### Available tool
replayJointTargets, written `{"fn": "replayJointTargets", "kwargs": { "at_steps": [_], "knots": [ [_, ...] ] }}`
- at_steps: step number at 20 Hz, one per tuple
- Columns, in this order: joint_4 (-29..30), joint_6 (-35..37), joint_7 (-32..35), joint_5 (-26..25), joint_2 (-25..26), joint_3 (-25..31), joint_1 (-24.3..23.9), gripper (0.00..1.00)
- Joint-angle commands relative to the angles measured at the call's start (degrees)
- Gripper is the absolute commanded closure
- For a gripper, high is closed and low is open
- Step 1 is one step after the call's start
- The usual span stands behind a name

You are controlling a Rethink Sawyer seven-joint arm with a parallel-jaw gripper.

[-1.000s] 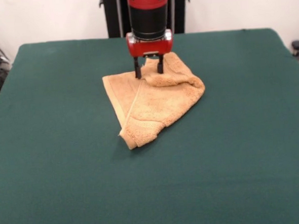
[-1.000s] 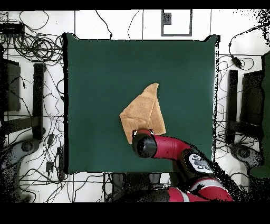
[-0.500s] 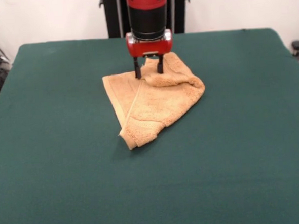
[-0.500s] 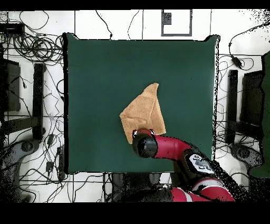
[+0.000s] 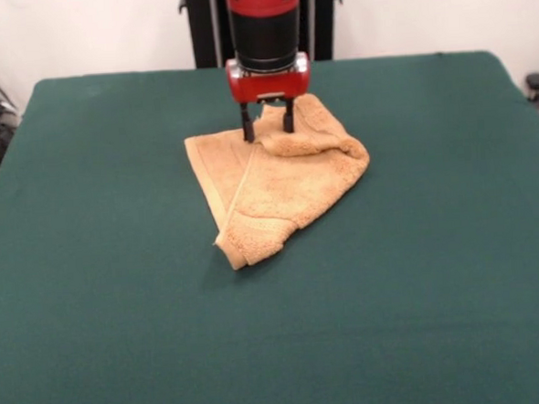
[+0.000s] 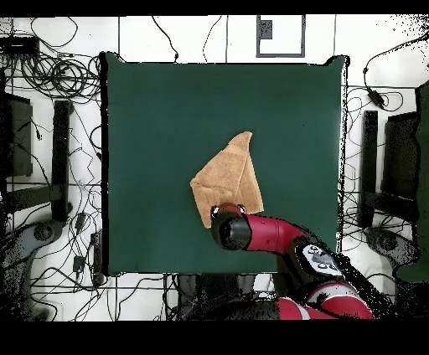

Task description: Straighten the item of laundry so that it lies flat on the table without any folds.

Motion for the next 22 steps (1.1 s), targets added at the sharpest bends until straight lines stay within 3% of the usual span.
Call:
{"fn": "replayJointTargets", "kwargs": {
  "at_steps": [1, 12, 18, 22],
  "knots": [
    [-2.33, -1.40, 4.93, -3.03, 3.99, 1.88, -3.81, 0.00],
    [-1.99, 0.96, 4.50, -4.08, 2.20, 3.28, -5.48, 0.00],
    [-2.82, -1.67, 6.14, -3.99, 3.69, 2.25, -3.80, 0.00],
    [-1.22, -1.30, 6.52, -4.00, 1.40, 1.65, -3.23, 0.00]
  ]
}}
